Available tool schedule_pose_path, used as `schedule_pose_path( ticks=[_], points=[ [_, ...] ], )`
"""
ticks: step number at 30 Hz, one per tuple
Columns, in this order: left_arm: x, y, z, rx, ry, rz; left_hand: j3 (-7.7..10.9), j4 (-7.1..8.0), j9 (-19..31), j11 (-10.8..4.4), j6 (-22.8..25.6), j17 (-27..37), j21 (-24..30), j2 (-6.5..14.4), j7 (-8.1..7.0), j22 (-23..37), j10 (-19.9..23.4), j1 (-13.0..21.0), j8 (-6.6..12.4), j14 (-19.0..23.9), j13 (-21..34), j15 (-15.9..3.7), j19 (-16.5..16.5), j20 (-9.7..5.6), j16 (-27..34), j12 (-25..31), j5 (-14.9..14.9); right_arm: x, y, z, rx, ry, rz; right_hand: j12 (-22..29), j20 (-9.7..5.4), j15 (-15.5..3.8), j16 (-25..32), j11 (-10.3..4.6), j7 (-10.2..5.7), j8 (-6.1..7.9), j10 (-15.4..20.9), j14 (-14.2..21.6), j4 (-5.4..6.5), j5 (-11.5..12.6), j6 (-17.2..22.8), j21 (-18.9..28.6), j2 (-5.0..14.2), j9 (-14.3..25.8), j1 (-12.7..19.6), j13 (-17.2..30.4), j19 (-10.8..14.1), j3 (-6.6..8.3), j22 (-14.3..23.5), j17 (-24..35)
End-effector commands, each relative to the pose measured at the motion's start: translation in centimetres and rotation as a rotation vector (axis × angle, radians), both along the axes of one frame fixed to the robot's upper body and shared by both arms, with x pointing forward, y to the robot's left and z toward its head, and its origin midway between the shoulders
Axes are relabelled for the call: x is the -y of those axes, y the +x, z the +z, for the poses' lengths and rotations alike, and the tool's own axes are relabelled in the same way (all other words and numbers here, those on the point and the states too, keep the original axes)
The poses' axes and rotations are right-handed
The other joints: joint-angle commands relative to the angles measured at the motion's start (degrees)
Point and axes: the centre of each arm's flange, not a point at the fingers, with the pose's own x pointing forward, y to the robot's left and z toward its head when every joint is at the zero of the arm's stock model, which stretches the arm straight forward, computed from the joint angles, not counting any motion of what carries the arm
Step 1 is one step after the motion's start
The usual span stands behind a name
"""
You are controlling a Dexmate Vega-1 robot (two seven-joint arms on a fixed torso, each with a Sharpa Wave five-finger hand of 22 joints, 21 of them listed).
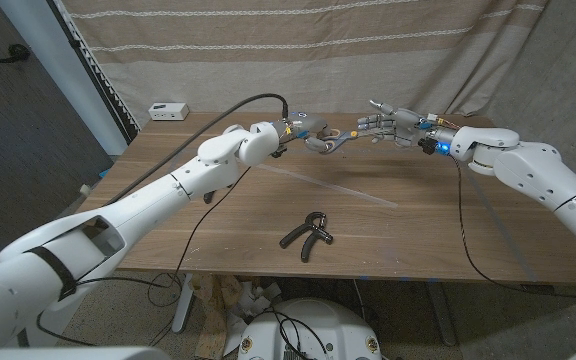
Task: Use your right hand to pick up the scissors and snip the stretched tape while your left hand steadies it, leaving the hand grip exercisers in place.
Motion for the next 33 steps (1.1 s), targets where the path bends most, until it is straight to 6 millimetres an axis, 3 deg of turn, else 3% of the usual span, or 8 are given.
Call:
schedule_pose_path(
  ticks=[1, 13, 33],
  points=[
    [-1.4, 0.3, -0.1, -0.036, -0.101, 0.005, 5.17, 4.48, 0.48, -7.04, 0.04, 0.27, 0.08, -0.56, 0.2, 0.03, 7.6, 0.04, 0.07, 0.65, -0.13, -9.43, 0.53, -6.32, -0.14, 0.29, 0.4, 1.1, 0.2, 0.2, 0.022, 0.04, -0.025, -0.44, -4.82, -2.57, -0.16, 0.41, 0.57, -0.11, -0.06, -3.24, 0.19, 0.34, -0.39, -0.38, 0.08, 0.1, -1.04, -0.14, -0.05, -0.66, 0.08, 0.07],
    [-3.5, 1.0, 0.4, -0.143, -0.345, -0.075, 5.69, 4.88, 1.75, -7.05, -0.79, 0.79, 0.33, -0.31, 1.27, 0.17, 8.12, -0.28, 0.17, 1.25, -0.21, -9.37, 1.31, -6.26, -0.08, 0.87, 0.57, 2.0, 0.8, 0.5, 0.045, 0.104, -0.048, -0.72, -4.87, -2.69, -0.33, 0.37, 0.51, -0.17, -0.28, -3.58, 0.29, 0.66, -0.79, -1.06, 0.19, -0.05, -1.76, -0.54, 0.05, -0.83, 0.09, -0.01],
    [-4.9, 1.8, -1.0, -0.258, -0.549, -0.193, 5.67, 5.94, 5.55, -7.13, -3.61, 1.97, 0.79, 0.96, 1.89, 0.57, 6.85, -1.01, 1.11, 3.36, 0.34, -9.35, 2.29, -6.23, 0.38, 1.58, 0.06, 3.5, 0.5, 0.7, 0.047, 0.143, -0.09, -1.04, -4.97, -2.83, -0.41, 0.22, 0.1, -0.08, -0.55, -3.82, 0.01, 1.16, -0.95, -2.03, 0.61, -0.21, -1.84, -1.05, -0.02, -0.69, 0.12, -0.05]
  ],
)
